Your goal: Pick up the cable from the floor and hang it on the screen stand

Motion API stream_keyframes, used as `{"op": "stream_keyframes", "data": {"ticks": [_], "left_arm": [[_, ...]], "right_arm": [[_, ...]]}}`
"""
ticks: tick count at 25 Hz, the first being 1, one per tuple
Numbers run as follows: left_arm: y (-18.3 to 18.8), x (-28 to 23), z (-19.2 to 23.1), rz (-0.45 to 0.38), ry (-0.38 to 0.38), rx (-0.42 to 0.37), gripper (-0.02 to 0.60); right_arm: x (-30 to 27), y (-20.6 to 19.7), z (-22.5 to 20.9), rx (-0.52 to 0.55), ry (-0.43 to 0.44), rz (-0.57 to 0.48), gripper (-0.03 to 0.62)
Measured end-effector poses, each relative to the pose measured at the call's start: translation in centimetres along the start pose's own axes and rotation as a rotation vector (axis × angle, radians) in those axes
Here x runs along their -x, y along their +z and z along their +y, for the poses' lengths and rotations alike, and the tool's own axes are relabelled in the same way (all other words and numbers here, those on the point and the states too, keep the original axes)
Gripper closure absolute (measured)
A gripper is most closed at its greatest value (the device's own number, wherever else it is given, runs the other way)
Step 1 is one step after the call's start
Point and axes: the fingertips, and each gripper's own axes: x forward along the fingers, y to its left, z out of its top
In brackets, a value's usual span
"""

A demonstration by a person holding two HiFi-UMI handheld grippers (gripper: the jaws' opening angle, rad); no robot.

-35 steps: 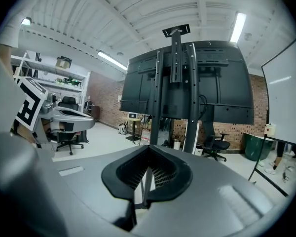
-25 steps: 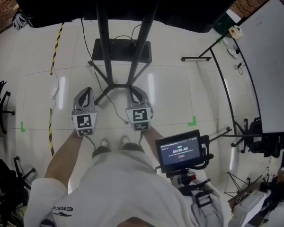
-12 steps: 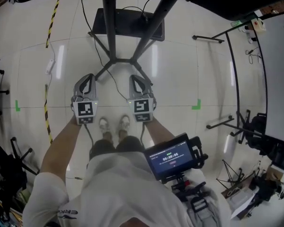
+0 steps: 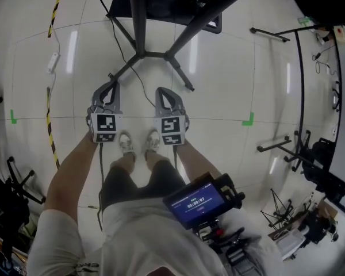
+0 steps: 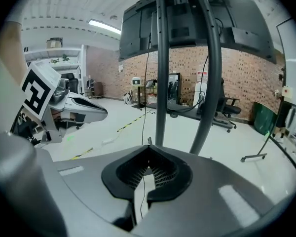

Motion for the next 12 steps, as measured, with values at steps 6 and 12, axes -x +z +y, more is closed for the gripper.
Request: {"op": "stream_keyframes", "data": {"ticks": [6, 12], "left_arm": [[-8.8, -5.7, -0.2, 0.028, -0.016, -0.015, 0.580], [-17.8, -12.1, 0.7, 0.024, -0.008, -0.040, 0.580]], "right_arm": [[-6.3, -7.6, 0.4, 0.010, 0.014, 0.018, 0.580], [-13.5, -16.3, 0.4, 0.039, 0.032, 0.018, 0.580]]}}
